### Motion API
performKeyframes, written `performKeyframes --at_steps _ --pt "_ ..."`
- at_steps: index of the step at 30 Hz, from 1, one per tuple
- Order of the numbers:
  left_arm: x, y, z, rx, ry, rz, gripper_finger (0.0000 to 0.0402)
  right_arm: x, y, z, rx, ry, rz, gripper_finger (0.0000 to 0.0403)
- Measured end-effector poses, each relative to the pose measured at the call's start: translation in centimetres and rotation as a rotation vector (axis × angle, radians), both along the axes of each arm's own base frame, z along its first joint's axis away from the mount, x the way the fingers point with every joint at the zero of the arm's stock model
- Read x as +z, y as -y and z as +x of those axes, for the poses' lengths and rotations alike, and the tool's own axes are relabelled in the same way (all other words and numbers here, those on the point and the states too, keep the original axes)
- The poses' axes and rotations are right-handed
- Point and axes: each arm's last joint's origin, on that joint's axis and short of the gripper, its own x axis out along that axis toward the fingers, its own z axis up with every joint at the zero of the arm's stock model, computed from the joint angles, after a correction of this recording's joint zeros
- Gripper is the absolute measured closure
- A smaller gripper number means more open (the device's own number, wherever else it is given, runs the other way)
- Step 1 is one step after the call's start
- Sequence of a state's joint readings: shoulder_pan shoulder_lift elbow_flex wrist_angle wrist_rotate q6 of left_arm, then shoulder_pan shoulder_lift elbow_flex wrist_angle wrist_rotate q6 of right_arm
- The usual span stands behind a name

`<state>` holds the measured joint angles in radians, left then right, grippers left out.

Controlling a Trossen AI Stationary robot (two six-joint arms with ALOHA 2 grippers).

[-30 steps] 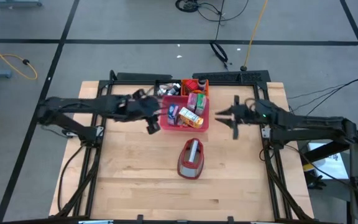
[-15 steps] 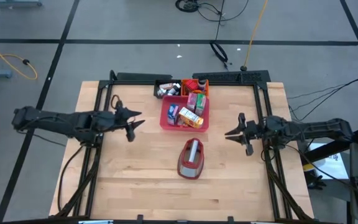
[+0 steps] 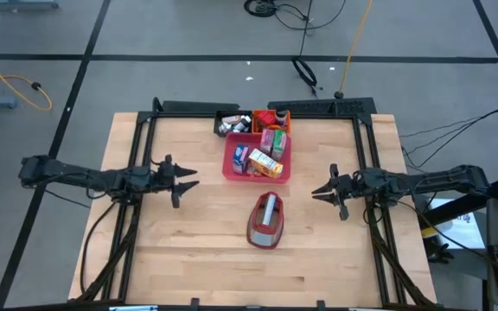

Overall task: Pick & Place Kitchen Items
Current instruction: Return to Home Position

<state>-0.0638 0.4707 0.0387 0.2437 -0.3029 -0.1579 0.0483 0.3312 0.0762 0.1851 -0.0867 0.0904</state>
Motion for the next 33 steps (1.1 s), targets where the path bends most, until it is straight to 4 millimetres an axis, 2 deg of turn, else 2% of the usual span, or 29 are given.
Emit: performKeyframes --at_steps 2,9,15,20,33 --pt "-0.8 0.0 -0.3 -0.001 -0.005 -0.019 0.0215 0.3 0.0 0.0 -0.013 0.043 -0.01 0.0353" --pt "-0.7 0.1 -0.3 -0.043 -0.013 0.013 0.0215 0.2 0.1 -0.1 -0.015 0.037 -0.058 0.0352" --pt "-1.4 0.1 -0.4 -0.045 -0.09 0.033 0.0215 -0.3 0.5 -0.1 -0.136 -0.007 -0.118 0.0352" --pt "-1.5 0.1 -0.5 -0.026 -0.088 -0.039 0.0215 -0.8 0.5 -0.1 -0.155 -0.063 -0.06 0.0353" --pt "-1.5 0.1 -0.4 -0.026 -0.084 -0.032 0.0215 -0.9 0.5 -0.2 -0.167 -0.072 -0.008 0.0353"
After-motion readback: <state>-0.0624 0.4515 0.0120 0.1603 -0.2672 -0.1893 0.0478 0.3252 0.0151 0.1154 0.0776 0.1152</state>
